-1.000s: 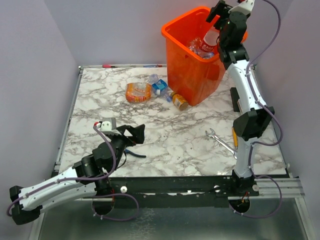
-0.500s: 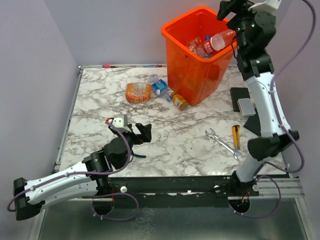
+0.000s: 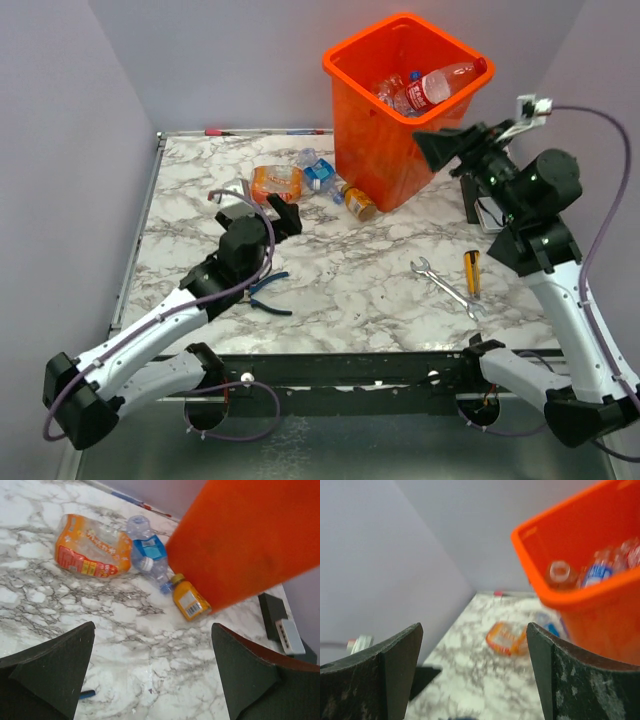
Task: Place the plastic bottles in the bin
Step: Pick up the plastic bottle at the center of the board.
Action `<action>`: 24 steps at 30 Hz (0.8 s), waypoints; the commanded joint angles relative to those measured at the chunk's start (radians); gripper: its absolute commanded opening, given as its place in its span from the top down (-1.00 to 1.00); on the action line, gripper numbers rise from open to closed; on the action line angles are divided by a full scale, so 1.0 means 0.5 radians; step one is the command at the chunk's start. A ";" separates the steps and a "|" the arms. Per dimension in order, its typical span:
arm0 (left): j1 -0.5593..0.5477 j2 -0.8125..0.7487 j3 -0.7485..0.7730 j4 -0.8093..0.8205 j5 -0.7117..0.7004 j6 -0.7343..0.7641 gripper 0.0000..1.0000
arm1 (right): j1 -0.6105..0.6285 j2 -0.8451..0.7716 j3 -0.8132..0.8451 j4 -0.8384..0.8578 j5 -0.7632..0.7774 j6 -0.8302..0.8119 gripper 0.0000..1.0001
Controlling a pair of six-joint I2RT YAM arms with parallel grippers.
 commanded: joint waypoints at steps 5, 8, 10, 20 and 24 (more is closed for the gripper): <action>0.780 0.557 0.088 -0.096 1.122 -0.648 -0.98 | 0.003 -0.488 -0.951 -0.100 -0.279 0.129 -0.76; 0.798 0.649 0.092 -0.080 1.121 -0.627 -0.98 | 0.005 -0.507 -1.231 -0.103 -0.159 0.131 -0.76; 0.830 0.661 0.077 -0.051 1.057 -0.611 -0.98 | 0.005 -0.461 -1.377 -0.077 -0.051 0.151 -0.75; 1.162 0.914 0.088 0.150 1.260 -0.870 -0.98 | 0.006 0.018 -1.847 0.826 0.173 0.287 -0.83; 1.158 0.795 -0.066 0.152 1.323 -0.874 -0.96 | 0.046 0.445 -1.752 1.182 0.149 0.256 -0.88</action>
